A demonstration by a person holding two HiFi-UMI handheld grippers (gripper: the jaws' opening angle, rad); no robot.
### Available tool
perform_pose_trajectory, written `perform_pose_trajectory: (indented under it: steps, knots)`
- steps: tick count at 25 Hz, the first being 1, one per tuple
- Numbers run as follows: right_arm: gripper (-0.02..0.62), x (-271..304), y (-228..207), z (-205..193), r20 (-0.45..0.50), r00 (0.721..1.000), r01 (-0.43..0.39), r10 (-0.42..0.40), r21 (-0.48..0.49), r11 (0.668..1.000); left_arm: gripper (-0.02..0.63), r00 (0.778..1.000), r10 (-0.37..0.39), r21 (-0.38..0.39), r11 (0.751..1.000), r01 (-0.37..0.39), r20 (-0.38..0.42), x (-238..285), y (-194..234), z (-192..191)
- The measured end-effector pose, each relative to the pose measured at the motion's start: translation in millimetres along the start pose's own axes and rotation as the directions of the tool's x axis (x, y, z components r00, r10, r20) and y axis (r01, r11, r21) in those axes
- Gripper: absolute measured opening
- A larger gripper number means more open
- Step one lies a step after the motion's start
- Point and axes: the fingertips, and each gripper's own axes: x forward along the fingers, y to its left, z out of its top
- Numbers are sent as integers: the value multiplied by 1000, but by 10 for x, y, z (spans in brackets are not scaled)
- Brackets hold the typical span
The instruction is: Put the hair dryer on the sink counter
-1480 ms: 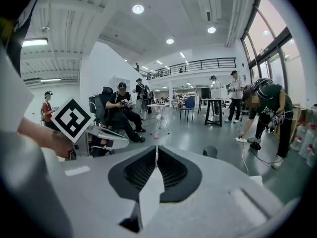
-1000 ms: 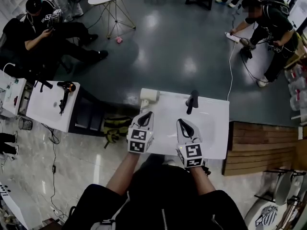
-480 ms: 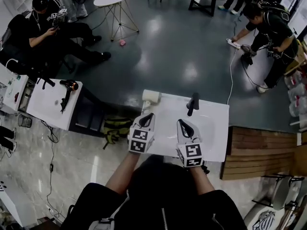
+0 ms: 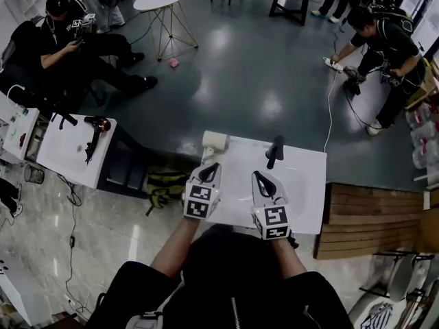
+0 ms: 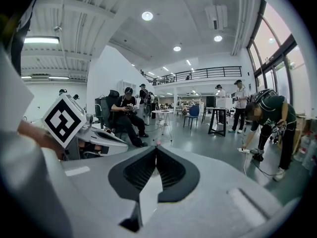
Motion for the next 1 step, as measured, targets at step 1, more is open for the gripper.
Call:
perform_pose_trajectory:
  steps: [1]
  knots:
    - [3,3,-7,0,-1,1000,0,0,-1,1000,14,1000,-1,0,1000,1,-1,9,-4,4]
